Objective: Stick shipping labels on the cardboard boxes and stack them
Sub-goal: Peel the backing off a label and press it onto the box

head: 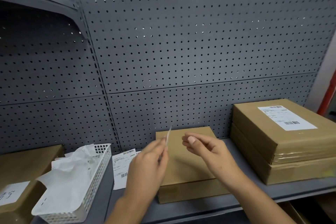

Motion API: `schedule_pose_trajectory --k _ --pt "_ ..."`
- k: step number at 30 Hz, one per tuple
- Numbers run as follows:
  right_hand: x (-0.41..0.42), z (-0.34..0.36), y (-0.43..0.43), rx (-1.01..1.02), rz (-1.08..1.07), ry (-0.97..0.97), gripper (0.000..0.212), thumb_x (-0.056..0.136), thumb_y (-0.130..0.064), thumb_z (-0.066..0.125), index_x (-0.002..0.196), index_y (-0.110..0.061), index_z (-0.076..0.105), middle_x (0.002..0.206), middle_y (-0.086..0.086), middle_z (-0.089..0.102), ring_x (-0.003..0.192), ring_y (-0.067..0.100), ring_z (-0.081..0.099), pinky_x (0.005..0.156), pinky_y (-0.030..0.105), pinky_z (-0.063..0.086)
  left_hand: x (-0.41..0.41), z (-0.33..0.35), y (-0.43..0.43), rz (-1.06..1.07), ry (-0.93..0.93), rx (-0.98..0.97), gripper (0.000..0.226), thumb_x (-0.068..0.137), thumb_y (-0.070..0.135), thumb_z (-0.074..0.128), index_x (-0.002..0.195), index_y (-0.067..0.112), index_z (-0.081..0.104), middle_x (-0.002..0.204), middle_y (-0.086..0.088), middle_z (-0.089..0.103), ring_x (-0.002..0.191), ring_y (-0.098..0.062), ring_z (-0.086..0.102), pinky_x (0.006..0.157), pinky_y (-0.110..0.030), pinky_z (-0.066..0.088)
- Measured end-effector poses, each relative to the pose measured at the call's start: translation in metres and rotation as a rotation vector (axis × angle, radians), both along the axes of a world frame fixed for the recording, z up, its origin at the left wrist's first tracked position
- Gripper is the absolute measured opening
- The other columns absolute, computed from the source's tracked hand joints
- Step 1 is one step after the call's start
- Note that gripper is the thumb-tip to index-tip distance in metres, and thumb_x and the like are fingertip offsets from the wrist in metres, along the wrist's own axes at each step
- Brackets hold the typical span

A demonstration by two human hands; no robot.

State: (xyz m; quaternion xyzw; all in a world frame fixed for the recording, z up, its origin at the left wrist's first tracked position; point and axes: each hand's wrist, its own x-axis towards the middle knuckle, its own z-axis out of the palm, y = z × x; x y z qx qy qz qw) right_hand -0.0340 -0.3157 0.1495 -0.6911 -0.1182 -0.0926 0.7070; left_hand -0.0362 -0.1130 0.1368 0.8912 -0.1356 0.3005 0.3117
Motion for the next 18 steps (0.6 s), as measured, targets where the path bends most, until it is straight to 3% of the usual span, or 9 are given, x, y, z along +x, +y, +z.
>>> schedule_pose_trajectory --k 4,11,18 --pt "-0.005 0.004 0.004 -0.002 0.057 0.0 0.025 0.096 -0.03 0.066 0.117 -0.022 0.077 0.117 -0.003 0.078 0.118 0.017 0.07 0.108 0.042 0.052 -0.003 -0.003 -0.014 -0.067 0.007 0.029 0.033 0.101 0.028 0.06 0.133 0.031 0.067 0.133 0.028 0.064 0.098 0.0 0.068 0.079 -0.025 0.057" --pt "-0.01 -0.004 0.002 -0.019 0.038 -0.009 0.027 0.097 -0.019 0.069 0.122 -0.014 0.075 0.12 -0.002 0.077 0.12 0.014 0.069 0.11 0.043 0.051 -0.01 -0.006 -0.025 -0.14 0.033 0.079 0.037 0.1 0.036 0.056 0.136 0.037 0.064 0.139 0.031 0.06 0.102 0.003 0.067 0.078 -0.018 0.055" --pt "-0.012 -0.007 -0.001 0.043 0.024 0.007 0.026 0.096 -0.015 0.067 0.12 -0.013 0.076 0.12 0.002 0.077 0.119 0.018 0.07 0.109 0.046 0.051 -0.015 -0.005 -0.028 -0.268 0.133 -0.078 0.041 0.105 0.048 0.049 0.143 0.037 0.059 0.144 0.035 0.052 0.123 0.011 0.057 0.098 -0.02 0.052"
